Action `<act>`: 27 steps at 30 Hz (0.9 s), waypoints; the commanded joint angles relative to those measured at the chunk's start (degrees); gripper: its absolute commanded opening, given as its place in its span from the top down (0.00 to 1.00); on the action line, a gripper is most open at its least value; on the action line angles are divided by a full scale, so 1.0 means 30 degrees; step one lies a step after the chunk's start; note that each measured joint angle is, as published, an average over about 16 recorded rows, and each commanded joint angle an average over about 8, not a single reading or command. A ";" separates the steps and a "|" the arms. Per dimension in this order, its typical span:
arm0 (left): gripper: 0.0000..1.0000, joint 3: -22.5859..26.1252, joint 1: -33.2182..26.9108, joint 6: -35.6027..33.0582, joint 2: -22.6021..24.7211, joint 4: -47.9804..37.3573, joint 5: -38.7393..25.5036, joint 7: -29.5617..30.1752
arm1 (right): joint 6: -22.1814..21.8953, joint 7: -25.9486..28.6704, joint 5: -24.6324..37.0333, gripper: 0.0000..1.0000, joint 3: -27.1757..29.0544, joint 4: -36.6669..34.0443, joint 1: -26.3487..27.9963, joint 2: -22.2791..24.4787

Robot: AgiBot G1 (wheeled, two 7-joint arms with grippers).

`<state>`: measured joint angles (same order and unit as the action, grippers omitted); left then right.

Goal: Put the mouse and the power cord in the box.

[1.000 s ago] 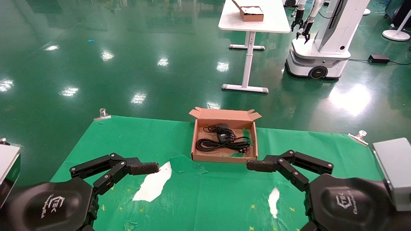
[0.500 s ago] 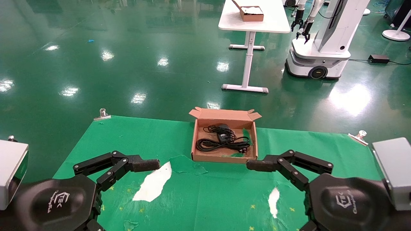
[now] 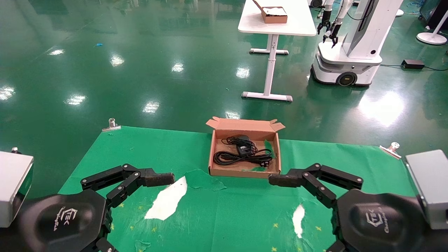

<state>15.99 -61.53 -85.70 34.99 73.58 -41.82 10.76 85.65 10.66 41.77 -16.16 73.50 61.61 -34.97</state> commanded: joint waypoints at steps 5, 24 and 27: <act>0.00 0.0010 -0.0007 0.0013 0.0007 -0.0010 -0.0011 -0.0008 | -0.0001 0.0000 0.0001 0.00 0.0000 0.0000 0.0000 0.0000; 0.00 0.0032 -0.0025 0.0033 0.0023 -0.0023 -0.0039 -0.0016 | 0.0001 0.0000 0.0001 0.00 0.0000 -0.0001 0.0000 0.0000; 0.00 0.0032 -0.0026 0.0036 0.0023 -0.0023 -0.0042 -0.0016 | 0.0001 0.0000 0.0001 0.00 0.0000 -0.0001 0.0000 0.0000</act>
<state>16.08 -61.60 -85.59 35.06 73.51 -41.94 10.71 85.66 10.66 41.77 -16.16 73.50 61.61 -34.98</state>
